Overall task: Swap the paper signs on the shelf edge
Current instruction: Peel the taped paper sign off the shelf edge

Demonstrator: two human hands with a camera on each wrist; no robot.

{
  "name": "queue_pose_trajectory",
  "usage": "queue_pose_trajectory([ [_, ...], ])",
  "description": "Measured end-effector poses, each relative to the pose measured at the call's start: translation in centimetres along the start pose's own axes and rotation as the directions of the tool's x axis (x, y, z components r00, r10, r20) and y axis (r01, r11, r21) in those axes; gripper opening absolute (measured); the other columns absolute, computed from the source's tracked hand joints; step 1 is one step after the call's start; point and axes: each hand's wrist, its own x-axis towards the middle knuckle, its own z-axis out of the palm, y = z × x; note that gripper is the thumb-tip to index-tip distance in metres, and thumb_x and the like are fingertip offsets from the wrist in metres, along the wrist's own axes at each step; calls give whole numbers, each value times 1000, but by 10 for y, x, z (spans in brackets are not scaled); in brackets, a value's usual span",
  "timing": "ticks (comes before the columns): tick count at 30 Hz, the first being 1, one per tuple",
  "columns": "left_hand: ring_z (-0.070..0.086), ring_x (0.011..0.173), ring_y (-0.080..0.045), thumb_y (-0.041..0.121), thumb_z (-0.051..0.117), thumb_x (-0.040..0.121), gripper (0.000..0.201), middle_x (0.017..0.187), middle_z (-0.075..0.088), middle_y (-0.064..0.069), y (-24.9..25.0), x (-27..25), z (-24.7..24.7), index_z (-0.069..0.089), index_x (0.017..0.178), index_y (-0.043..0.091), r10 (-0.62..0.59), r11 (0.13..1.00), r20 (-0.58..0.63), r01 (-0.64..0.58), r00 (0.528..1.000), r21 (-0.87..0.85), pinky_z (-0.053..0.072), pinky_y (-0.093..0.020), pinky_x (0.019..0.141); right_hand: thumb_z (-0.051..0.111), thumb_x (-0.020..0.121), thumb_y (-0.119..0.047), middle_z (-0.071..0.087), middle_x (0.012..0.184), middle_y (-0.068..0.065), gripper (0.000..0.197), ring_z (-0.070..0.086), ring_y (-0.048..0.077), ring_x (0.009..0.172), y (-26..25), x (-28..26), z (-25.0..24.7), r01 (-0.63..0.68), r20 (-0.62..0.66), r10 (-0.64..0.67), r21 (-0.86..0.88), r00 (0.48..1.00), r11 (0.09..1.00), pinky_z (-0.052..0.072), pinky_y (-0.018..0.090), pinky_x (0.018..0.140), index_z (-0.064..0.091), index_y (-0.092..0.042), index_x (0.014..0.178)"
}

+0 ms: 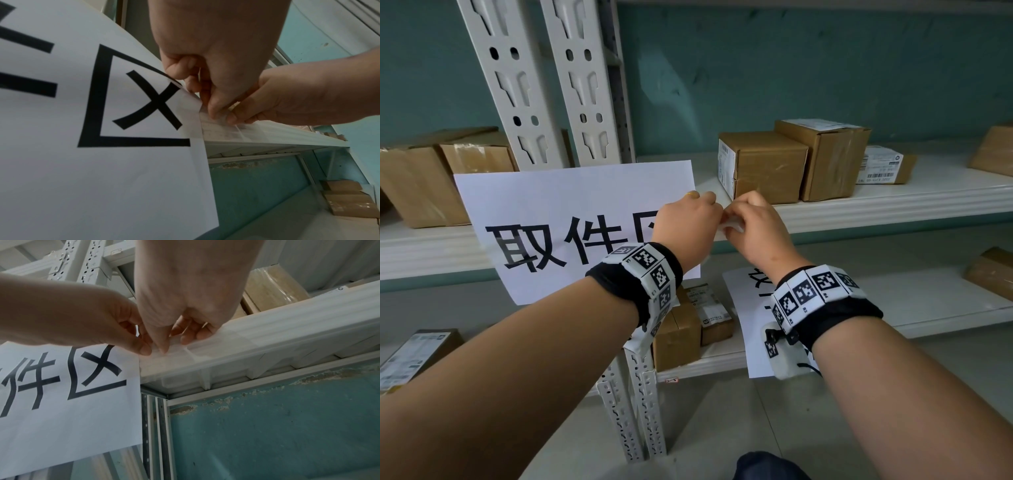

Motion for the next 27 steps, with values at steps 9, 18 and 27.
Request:
queue_pose_trajectory([
  [9,53,96,-21,7,50,91,18,105,55,-1,0,-3,-2,61,102,16,10,1000,14,-10,1000,-10,34,-29,56,64,86,-15,55,109,-1,8,58,20,95,3,3,-2,-31,26,30,50,999,998,51,39,86,70,-15,92],
  [18,53,96,-21,8,50,91,18,104,55,0,0,-6,-3,62,102,17,23,1000,17,-23,1000,2,36,-30,55,64,84,-11,52,104,-5,9,56,18,91,3,4,-4,-57,60,51,93,997,994,50,39,85,66,-16,77],
  [27,53,97,-21,8,49,91,18,105,55,-1,-1,-9,-4,62,101,16,19,1000,25,-19,1000,20,33,-30,55,68,80,-11,46,104,-9,8,55,22,95,3,2,-7,-56,102,44,122,994,991,48,40,88,67,-13,73],
])
